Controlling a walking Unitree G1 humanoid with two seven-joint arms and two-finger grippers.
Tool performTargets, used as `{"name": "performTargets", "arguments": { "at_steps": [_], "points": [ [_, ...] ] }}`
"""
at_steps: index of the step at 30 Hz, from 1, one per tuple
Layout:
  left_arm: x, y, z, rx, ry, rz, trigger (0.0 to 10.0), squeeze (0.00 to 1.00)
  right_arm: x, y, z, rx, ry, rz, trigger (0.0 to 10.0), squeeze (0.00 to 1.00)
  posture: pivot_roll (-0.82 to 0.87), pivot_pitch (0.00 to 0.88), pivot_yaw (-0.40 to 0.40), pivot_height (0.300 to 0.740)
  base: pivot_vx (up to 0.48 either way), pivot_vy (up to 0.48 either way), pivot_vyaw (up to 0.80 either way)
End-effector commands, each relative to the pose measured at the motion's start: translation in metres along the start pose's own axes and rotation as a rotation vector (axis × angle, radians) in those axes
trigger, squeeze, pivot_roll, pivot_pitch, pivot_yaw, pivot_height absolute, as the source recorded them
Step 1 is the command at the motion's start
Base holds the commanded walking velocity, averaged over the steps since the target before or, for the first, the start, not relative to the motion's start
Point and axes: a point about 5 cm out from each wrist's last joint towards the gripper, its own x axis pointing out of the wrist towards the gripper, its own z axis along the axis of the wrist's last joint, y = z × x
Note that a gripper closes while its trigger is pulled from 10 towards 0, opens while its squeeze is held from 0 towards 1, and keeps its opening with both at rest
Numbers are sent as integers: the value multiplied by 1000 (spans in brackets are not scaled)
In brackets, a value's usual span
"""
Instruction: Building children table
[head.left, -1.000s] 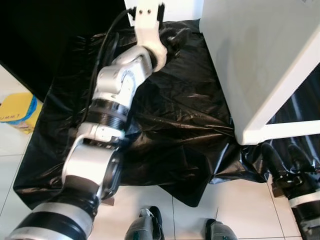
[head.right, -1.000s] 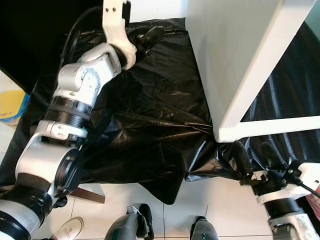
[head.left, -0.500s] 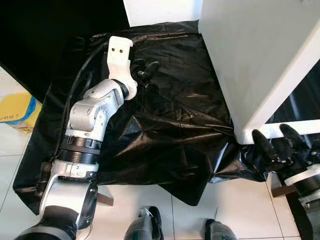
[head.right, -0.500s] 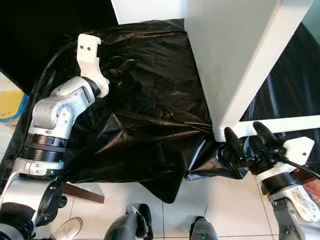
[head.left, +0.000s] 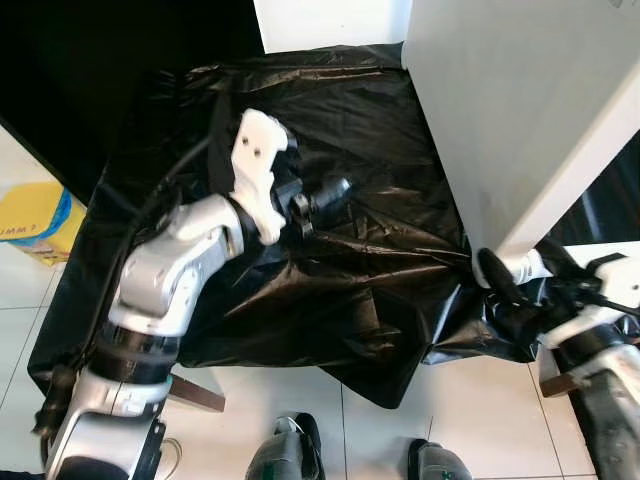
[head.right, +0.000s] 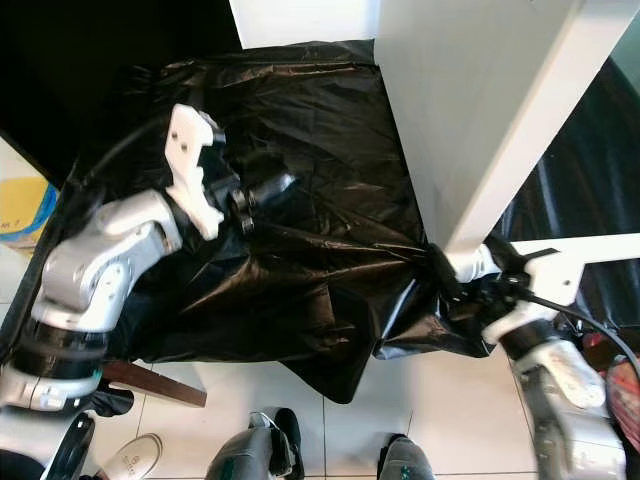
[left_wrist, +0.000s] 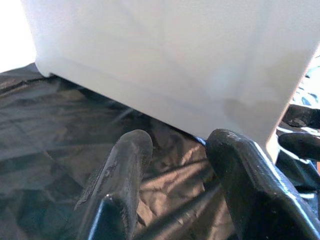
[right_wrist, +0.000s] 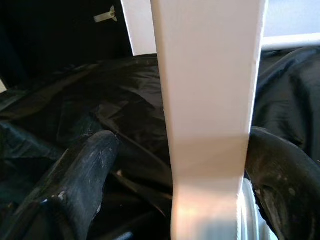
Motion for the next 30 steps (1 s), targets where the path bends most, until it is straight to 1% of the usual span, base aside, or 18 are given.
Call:
{"name": "performTargets", "arguments": {
  "at_steps": [1, 3, 6, 9, 13, 14, 20, 22, 23, 24, 28, 29, 30],
  "points": [
    [-2, -9, -2, -9, 15, -73, 10000, 0, 1, 7, -6, 4, 15, 13, 10000, 0, -106, 160, 70, 740, 0, 0, 0],
    [-6, -23, -8, -11, 36, -131, 10000, 0, 10, 12, -12, 5, 9, -31, 10000, 0, -97, 157, 65, 740, 0, 0, 0],
    [-8, -26, -10, -19, 41, -144, 10000, 0, 13, 13, -14, 7, 10, -51, 10000, 0, -97, 157, 65, 740, 0, 0, 0],
    [-11, -32, -16, -23, 67, -167, 10000, 0, 18, 18, -17, -5, -4, -115, 10000, 0, -84, 157, 57, 740, 0, 0, 0],
    [-14, -35, -18, -24, 76, -178, 10000, 0, 18, 19, -19, -16, -2, -140, 10000, 0, -81, 158, 58, 740, 0, 0, 0],
    [-16, -37, -20, -37, 77, -185, 10000, 0, 17, 18, -20, -39, -1, -168, 10000, 0, -80, 159, 60, 740, 0, 0, 0],
    [-18, -42, -22, -60, 75, -196, 10000, 0, 19, 16, -22, -78, -4, -241, 10000, 0, -81, 160, 62, 740, 0, 0, 0],
    [-18, -47, -25, -70, 76, -210, 10000, 0, 26, 16, -24, -108, 1, -296, 10000, 0, -76, 159, 64, 740, 0, 0, 0],
    [-18, -47, -25, -70, 76, -210, 10000, 0, 26, 16, -24, -108, 1, -296, 10000, 0, -76, 159, 64, 740, 0, 0, 0],
    [-17, -50, -27, -74, 80, -219, 10000, 0, 29, 15, -27, -129, 8, -332, 10000, 0, -71, 161, 64, 740, 0, 0, 0],
    [-17, -51, -28, -75, 83, -225, 10000, 0, 31, 14, -29, -143, 12, -357, 10000, 0, -71, 161, 64, 740, 0, 0, 0],
    [-16, -53, -29, -76, 84, -232, 10000, 0, 38, 16, -32, -154, 13, -373, 10000, 0, -70, 160, 71, 740, 0, 0, 0],
    [-16, -53, -29, -76, 84, -232, 10000, 0, 38, 16, -32, -154, 13, -373, 10000, 0, -70, 160, 71, 740, 0, 0, 0]
  ]
}}
